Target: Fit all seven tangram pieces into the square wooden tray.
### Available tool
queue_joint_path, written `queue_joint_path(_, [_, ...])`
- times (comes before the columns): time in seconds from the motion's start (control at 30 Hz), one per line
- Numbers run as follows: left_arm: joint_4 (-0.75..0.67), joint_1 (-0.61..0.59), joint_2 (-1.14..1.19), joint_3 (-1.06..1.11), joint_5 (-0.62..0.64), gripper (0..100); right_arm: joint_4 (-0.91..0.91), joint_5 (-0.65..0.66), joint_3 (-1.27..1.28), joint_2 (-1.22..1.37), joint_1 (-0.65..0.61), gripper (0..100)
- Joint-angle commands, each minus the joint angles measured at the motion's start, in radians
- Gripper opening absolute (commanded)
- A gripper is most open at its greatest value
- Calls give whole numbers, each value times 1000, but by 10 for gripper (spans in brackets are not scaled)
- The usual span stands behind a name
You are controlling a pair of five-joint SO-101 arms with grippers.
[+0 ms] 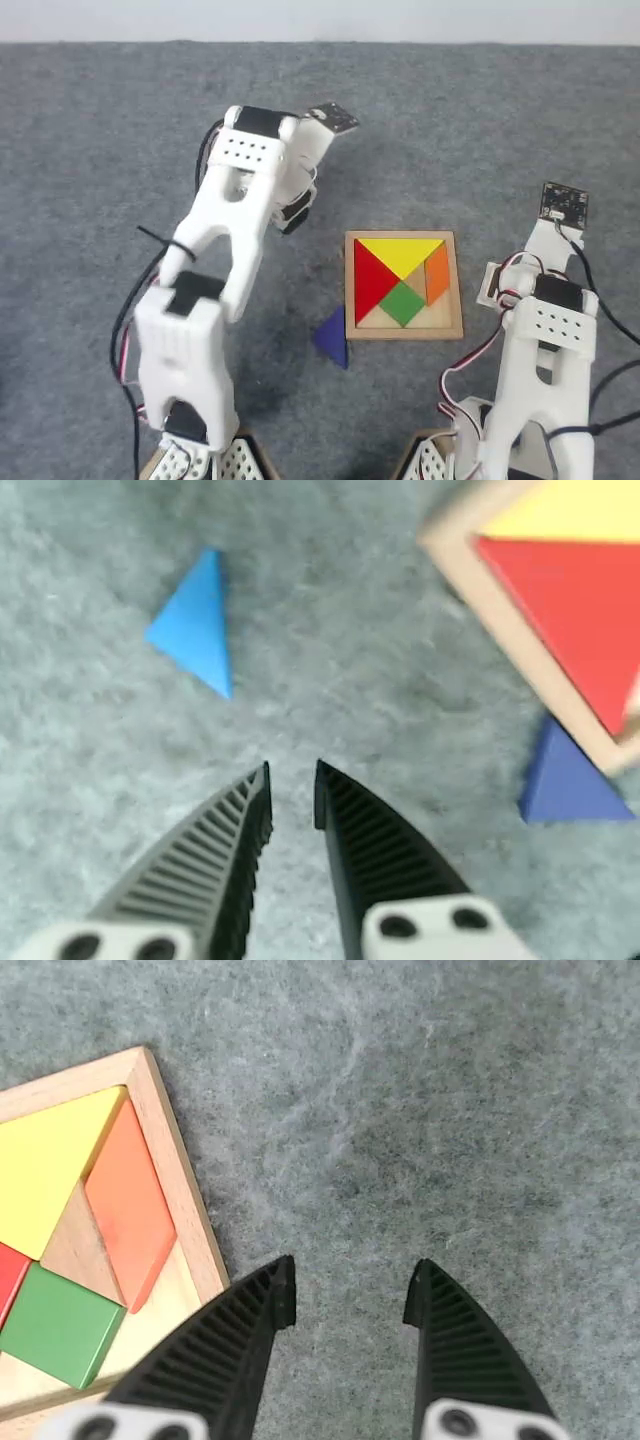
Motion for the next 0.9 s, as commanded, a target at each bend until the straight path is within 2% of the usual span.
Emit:
queue_joint_path(0.0, [-130, -51, -130, 50, -15, 152, -8, 11, -6, 7, -5, 186])
queue_joint_path(0.13, [-310, -104, -20, 56, -83, 207, -8, 11, -6, 7, -7, 186])
queue_joint_path(0.3, [-370, -95, 195, -64, -129, 207, -10, 11, -6, 7, -7, 186])
queue_joint_path(0.63, [-207, -109, 476, -490, -141, 207, -13, 11, -6, 7, -5, 186])
queue_joint_path(0.87, [-74, -104, 620, -705, -141, 207, -13, 11, -6, 7, -5, 186])
